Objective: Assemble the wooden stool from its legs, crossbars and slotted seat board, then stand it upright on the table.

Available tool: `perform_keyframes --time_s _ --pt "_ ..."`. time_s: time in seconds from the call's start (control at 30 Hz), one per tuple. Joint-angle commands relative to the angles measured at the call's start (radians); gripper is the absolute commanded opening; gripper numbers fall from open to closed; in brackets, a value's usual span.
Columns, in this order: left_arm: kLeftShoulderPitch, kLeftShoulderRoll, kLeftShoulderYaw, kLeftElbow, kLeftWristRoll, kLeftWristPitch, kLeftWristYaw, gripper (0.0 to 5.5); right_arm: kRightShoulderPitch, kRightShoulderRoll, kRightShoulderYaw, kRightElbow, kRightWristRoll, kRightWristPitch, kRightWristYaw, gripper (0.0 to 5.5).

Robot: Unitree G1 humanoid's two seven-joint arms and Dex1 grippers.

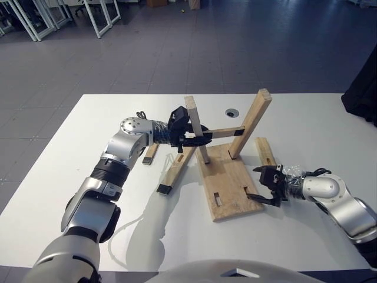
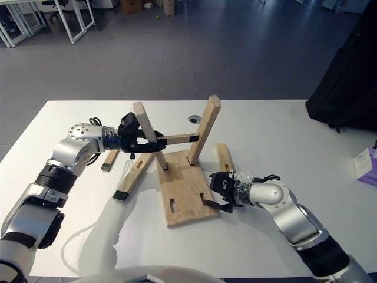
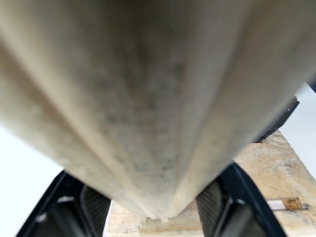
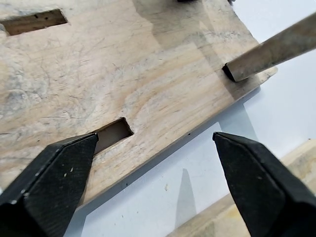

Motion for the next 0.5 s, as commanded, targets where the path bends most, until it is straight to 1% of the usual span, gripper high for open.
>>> perform_keyframes --time_s 0.03,0.17,0.23,0.27,0.3,0.33,0.37,0.43,0.5 --pt "0.158 0.071 -0.230 0.269 0.338 0.125 0.068 2.06 -0.093 0.187 -0.191 -0.054 0.219 0.249 -0.099 3.68" --pt "0.165 0.055 -0.256 0.314 0.316 0.132 0.014 2.06 -0.231 0.465 -0.357 -0.171 0.491 0.515 -0.296 2.93" --pt "0.179 0.054 -0.251 0.319 0.301 0.112 0.003 2.06 -0.333 0.647 -0.414 -0.179 0.594 0.573 -0.456 2.57" --pt "0.186 0.052 -0.248 0.321 0.296 0.102 -0.004 2.06 -0.383 0.728 -0.429 -0.172 0.619 0.583 -0.531 2.29" --pt "0.190 0.050 -0.246 0.325 0.289 0.099 -0.015 2.06 -0.429 0.799 -0.428 -0.157 0.620 0.572 -0.597 2.12" --pt "0.191 0.046 -0.245 0.330 0.283 0.097 -0.028 2.06 -0.460 0.841 -0.415 -0.143 0.601 0.553 -0.642 1.89" --pt "0.188 0.042 -0.246 0.337 0.282 0.086 -0.040 2.06 -0.484 0.848 -0.365 -0.117 0.523 0.506 -0.677 1.83" --pt "0.179 0.036 -0.248 0.348 0.276 0.084 -0.067 2.06 -0.527 0.831 -0.269 -0.060 0.380 0.412 -0.723 1.83" --pt "0.169 0.040 -0.254 0.343 0.262 0.111 -0.115 2.06 -0.552 0.778 -0.158 0.011 0.237 0.324 -0.744 1.83"
